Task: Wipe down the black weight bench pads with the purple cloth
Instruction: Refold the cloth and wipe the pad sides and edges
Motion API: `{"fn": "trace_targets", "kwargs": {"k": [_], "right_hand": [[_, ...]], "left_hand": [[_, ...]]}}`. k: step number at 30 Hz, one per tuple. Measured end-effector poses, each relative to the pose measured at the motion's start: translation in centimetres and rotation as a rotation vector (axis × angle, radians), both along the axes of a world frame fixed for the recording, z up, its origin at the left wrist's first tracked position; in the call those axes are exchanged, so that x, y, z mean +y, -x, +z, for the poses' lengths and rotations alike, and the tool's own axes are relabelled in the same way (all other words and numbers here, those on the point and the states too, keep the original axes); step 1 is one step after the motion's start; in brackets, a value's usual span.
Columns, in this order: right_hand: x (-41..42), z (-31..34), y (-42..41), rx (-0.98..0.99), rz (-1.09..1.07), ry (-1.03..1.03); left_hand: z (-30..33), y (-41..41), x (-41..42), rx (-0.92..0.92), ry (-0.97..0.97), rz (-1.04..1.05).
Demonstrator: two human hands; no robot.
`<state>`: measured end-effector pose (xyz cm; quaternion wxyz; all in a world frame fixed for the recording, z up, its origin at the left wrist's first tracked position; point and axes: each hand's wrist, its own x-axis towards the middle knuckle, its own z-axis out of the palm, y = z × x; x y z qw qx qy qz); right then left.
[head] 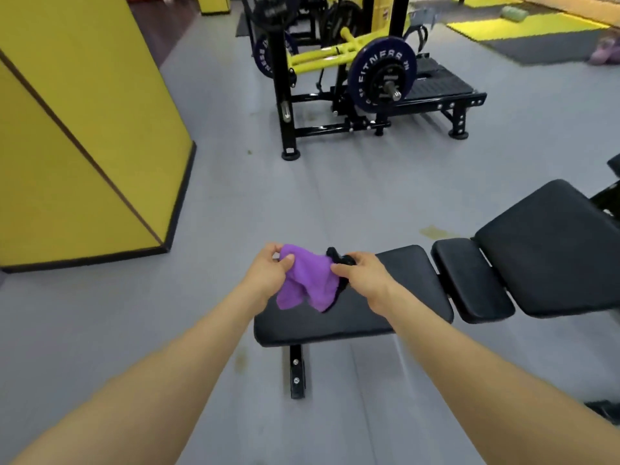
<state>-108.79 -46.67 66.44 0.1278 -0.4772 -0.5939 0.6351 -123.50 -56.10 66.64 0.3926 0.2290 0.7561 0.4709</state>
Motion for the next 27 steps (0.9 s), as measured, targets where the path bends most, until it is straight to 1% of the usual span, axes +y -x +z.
{"fn": "trace_targets", "kwargs": {"k": [2, 3, 6, 8, 10, 12, 15, 16, 17, 19, 20, 21, 23, 24, 25, 27], "right_hand": [[-0.8, 1.1, 2.1, 0.001, 0.007, 0.003], [-1.1, 1.4, 3.4, 0.022, -0.014, 0.038], [-2.1, 1.8, 7.5, 0.143, -0.152, 0.229], [-3.0, 1.9, 10.7, 0.191, -0.222, 0.33], [-4.1, 1.4, 14.1, 0.229, -0.222, 0.387], [-5.1, 1.0, 17.6, 0.243, -0.156, 0.404], [-5.8, -0.2, 23.4, 0.183, 0.049, 0.3], [-6.0, -0.7, 25.4, 0.107, 0.14, 0.198], [-6.1, -1.0, 27.2, -0.005, 0.242, 0.054], [-6.3, -1.6, 30.4, -0.241, 0.42, -0.26], [-6.3, -1.8, 31.7, -0.311, 0.457, -0.362], [-6.3, -2.1, 32.9, -0.35, 0.465, -0.418], [-5.9, -2.8, 34.8, -0.371, 0.431, -0.483], [-5.4, -3.1, 35.5, -0.379, 0.406, -0.495], [-4.6, -3.6, 36.1, -0.391, 0.393, -0.506], [-2.6, -4.1, 37.0, -0.392, 0.344, -0.481]], "left_hand": [[1.0, 1.7, -1.2, 0.016, -0.001, 0.046], [1.2, 2.7, -1.7, 0.012, -0.005, 0.071], [1.4, 5.8, -2.9, -0.042, -0.01, 0.14], [1.2, 8.4, -3.6, -0.09, -0.02, 0.208], [0.8, 11.5, -4.6, -0.128, -0.027, 0.272], [0.1, 15.6, -5.7, -0.143, -0.025, 0.272], [-0.4, 22.0, -7.2, -0.079, 0.018, 0.109], [-0.4, 24.0, -7.6, -0.027, 0.051, 0.056], [-0.5, 26.0, -7.8, 0.054, 0.092, 0.007], [-0.7, 29.6, -7.8, 0.324, 0.21, -0.137], [-0.8, 31.1, -7.6, 0.474, 0.267, -0.214], [-1.1, 32.5, -7.3, 0.6, 0.308, -0.284], [-1.8, 34.5, -6.3, 0.747, 0.344, -0.364], [-2.1, 35.3, -5.7, 0.777, 0.341, -0.376], [-2.6, 36.1, -4.9, 0.771, 0.33, -0.383], [-3.3, 37.6, -3.0, 0.657, 0.29, -0.404]]}}
